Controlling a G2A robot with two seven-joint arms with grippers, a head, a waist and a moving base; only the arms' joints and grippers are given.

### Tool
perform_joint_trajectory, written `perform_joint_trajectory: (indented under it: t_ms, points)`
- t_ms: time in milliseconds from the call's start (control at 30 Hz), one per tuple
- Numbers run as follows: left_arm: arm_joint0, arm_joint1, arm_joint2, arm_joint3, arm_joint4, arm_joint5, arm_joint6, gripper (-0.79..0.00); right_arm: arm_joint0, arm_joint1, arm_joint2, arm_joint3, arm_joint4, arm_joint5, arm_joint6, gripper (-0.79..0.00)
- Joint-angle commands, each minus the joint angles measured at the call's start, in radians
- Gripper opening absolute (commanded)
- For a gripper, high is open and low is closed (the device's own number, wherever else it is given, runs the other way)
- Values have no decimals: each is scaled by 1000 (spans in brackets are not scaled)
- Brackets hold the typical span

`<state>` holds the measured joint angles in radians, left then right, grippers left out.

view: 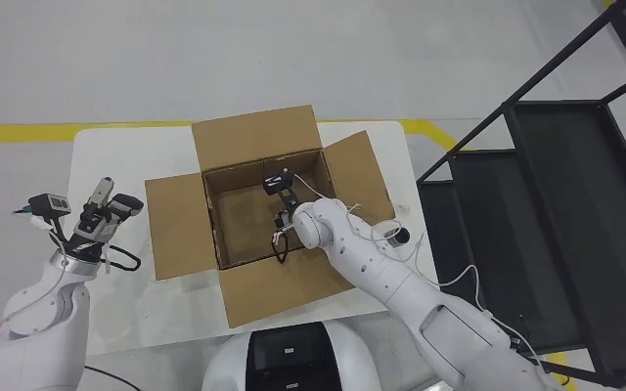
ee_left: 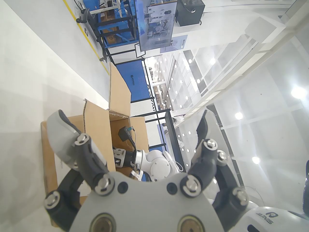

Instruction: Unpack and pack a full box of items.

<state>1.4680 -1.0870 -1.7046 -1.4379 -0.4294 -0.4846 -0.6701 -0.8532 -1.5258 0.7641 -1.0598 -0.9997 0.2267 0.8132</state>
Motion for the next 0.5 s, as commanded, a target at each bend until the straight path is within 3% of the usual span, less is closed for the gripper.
perform_joint_trajectory:
  t_ms: [0,67,267,467]
  points:
    - [0,0,0,0,0,0,0,0,2,-2,0,4,-2,5,-1,-597]
    - [0,0,0,0,0,0,0,0,4,-4,-1,7,-13,11,-1,-785]
    - [0,0,0,0,0,0,0,0,-11,1,13,-51,-58,25,3,-785]
    - [0,0,0,0,0,0,0,0,-86,28,63,-246,-116,12,37,-785]
